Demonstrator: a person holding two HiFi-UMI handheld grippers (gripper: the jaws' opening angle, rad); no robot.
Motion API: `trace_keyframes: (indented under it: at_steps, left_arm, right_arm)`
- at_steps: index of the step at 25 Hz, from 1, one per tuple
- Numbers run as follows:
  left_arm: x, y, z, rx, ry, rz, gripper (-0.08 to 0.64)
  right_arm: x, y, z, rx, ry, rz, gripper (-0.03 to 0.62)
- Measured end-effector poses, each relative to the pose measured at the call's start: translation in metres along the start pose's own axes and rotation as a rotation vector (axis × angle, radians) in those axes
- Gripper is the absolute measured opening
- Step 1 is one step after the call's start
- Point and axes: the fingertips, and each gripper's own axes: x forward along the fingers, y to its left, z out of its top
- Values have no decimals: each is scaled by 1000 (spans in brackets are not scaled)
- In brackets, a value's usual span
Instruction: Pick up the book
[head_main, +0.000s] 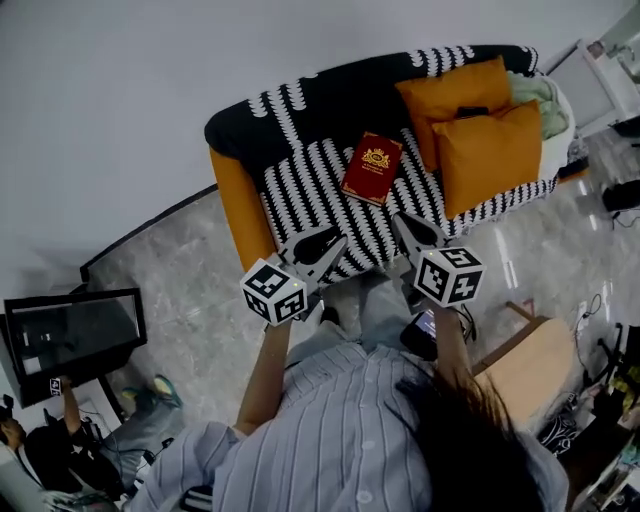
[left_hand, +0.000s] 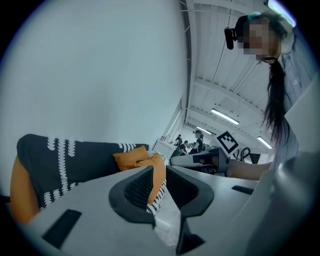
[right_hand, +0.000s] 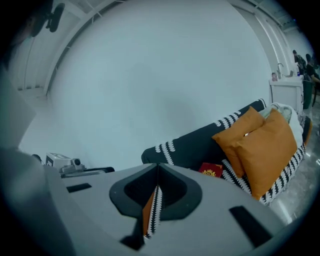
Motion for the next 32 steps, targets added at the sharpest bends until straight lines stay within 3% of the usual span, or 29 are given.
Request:
trace_keyframes:
  at_steps: [6, 18, 32]
  left_arm:
    - [53, 36, -3, 13, 96, 83, 72]
    - [139, 109, -7, -41, 149, 152, 72]
    - [187, 180, -76, -57, 364, 119, 72]
  right_arm:
    - [39, -65, 22, -21, 57, 2, 21]
    - [107, -189, 29, -63, 212, 31, 21]
    - [192, -259, -12, 31, 256, 84, 21]
